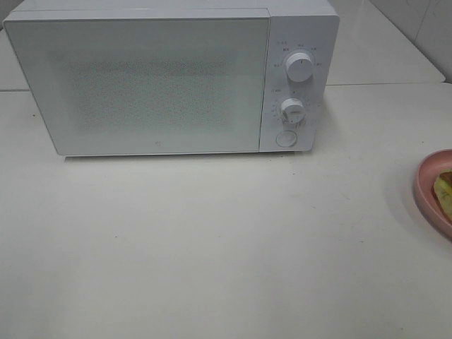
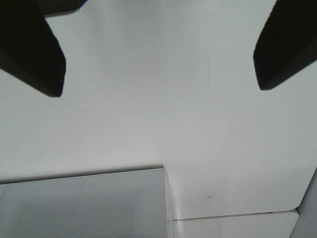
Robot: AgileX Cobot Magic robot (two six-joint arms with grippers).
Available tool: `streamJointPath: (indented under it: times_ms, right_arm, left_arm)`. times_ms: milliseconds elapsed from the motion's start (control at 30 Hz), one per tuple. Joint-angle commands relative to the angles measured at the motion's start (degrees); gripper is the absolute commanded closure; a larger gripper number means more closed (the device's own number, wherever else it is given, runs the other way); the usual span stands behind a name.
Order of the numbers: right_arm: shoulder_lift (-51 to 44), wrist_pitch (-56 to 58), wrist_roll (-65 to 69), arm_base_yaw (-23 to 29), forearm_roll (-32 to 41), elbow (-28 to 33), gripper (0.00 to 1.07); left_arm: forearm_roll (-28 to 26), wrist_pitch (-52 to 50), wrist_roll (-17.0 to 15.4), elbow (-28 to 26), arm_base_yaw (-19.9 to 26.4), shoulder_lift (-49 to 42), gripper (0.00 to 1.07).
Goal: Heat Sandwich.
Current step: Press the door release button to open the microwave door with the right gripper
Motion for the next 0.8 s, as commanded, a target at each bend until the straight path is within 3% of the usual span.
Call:
streamJointPath:
  times_ms: [33,533,800]
  right_arm:
    - [-1.5,-0.6,-0.3,-0.4,-0.1,0.1,0.32]
    - [-1.5,-1.2,-0.3,-0.4,-0.1,-0.4,0.32]
    - [-1.3,-8.5,-0.3,-0.4,0.6,-1.5,0.32]
  left_arm:
    - [0.0,-0.5,-0.4,0.1,-0.4,-1.5,0.09]
    - [0.0,-0.5,-0.4,0.1,-0.4,-1.5,0.09]
    - [0.0,-0.5,-0.4,0.1,-0.4,-1.5,0.09]
